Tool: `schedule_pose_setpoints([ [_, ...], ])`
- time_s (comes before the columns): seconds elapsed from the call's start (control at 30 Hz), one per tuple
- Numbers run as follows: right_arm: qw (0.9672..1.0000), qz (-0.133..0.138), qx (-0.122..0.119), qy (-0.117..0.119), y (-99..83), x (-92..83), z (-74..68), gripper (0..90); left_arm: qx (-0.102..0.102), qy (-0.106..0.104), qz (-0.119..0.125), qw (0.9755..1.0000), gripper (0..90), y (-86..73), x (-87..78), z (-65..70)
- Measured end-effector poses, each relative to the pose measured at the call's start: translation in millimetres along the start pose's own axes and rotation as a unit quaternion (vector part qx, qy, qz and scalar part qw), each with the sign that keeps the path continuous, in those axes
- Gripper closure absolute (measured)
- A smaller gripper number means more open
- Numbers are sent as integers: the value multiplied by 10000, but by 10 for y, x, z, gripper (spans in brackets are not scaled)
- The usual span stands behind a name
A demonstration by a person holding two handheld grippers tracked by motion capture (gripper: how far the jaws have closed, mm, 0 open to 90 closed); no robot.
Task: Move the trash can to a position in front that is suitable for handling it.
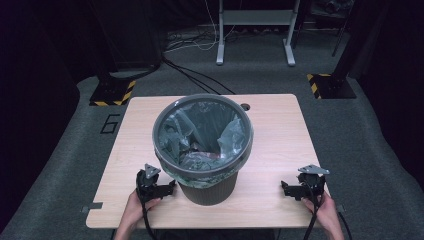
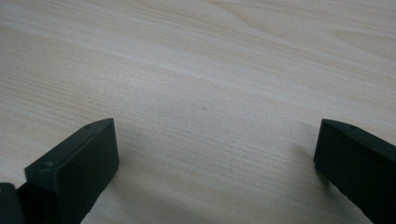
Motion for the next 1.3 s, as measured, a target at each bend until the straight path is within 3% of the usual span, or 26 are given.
schedule_pose_setpoints([
  [0.07,10000,4,-11,14,-16,-24,15,0,-42,45,5,10000,112,-16,-24,2],
  [0.23,10000,-13,30,-74,-15,-26,3,0,8,-49,17,10000,119,-42,-68,-13],
  [0.4,10000,19,-6,-12,9,-26,-38,0,8,-117,66,9999,158,-56,-107,-25],
  [0.5,9997,105,65,226,25,-55,-147,0,-67,-442,127,9989,161,-61,-144,-6],
  [0.57,9994,140,61,297,34,-67,-190,0,-114,-520,147,9985,168,-61,-154,-1],
  [0.6,9987,229,17,444,63,-96,-301,0,-178,-665,201,9974,172,-55,-169,9],
  [0.63,9981,260,-36,549,81,-114,-371,0,-178,-665,201,9974,172,-55,-169,9],
  [0.67,9981,260,-36,549,81,-114,-371,0,-256,-772,244,9964,172,-50,-177,18],
  [0.7,9968,325,-174,709,132,-146,-514,0,-248,-848,299,9956,174,-44,-188,31],
  [0.8,9929,441,-304,1058,225,-182,-750,0,-203,-883,359,9952,175,-35,-199,49],
  [0.97,9859,620,-567,1444,382,-202,-1086,0,-172,-912,478,9945,178,15,-212,97],
  [1.23,9770,669,-681,1905,471,-128,-1483,0,-227,-1041,501,9930,191,72,-180,167],
  [1.3,9759,680,-688,1954,479,-108,-1536,0,-131,-1054,467,9932,191,86,-177,185],
])
Point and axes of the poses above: each handheld gripper's, and its own axes: x roughly forward along the jaws, y roughly out of its top, z roughly to its right, the point moved 8 cm from there along x, roughly forward along the jaws, and after that the axes turned 11 degrees about z, right-handed, at the moved point
